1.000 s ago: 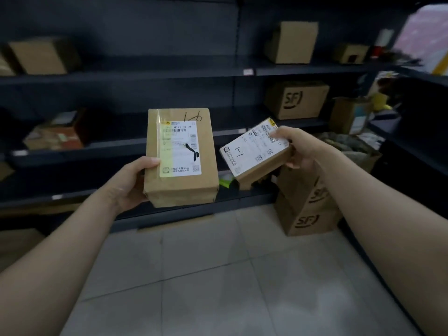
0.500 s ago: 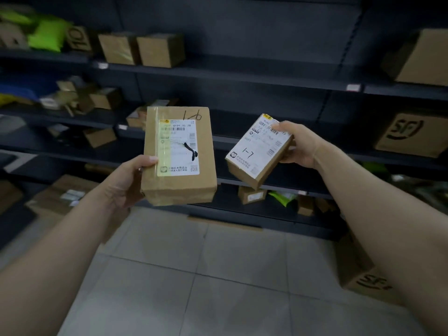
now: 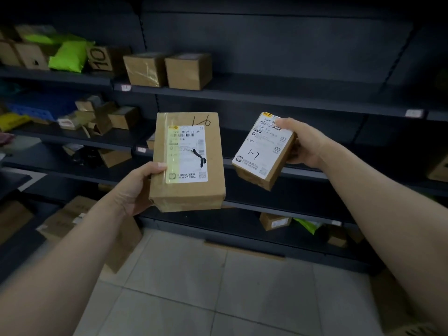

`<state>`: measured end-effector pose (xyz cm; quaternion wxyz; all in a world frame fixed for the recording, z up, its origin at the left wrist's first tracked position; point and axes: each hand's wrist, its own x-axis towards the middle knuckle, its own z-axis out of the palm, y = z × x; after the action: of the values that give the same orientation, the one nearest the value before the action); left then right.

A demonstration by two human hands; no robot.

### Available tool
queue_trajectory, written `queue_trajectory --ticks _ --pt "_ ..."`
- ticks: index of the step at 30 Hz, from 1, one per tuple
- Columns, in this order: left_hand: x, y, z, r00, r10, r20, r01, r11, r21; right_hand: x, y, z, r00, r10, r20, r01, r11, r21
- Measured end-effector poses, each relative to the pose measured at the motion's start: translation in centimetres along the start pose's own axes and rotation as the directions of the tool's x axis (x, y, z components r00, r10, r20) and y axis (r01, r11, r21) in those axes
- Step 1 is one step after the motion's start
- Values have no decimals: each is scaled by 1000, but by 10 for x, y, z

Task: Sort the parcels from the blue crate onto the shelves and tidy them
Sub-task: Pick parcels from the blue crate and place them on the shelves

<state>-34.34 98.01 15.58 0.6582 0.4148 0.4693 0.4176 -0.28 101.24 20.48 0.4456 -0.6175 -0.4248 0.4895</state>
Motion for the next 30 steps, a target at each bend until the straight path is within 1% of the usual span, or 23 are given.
queue_trajectory --ticks 5,14,19,21,25,30 --pt "28 11 -18 999 -30 -17 30 999 13 40 -16 18 1000 10 -5 -10 1000 -29" --pt "78 30 -37 993 0 -120 4 1000 29 112 -46 51 998 -34 55 37 998 -55" --pt "110 43 -47 988 0 -152 0 1000 4 143 -68 62 996 -59 71 64 995 -72" --pt "124 51 -52 990 11 -140 -10 1000 4 154 -77 67 996 -69 62 74 994 -82" --pt "155 69 -70 998 4 -66 -2 1000 29 174 -92 84 994 -96 46 100 991 -94" --pt "197 103 -95 999 38 23 -39 998 41 198 -109 104 991 -134 -15 131 983 -130"
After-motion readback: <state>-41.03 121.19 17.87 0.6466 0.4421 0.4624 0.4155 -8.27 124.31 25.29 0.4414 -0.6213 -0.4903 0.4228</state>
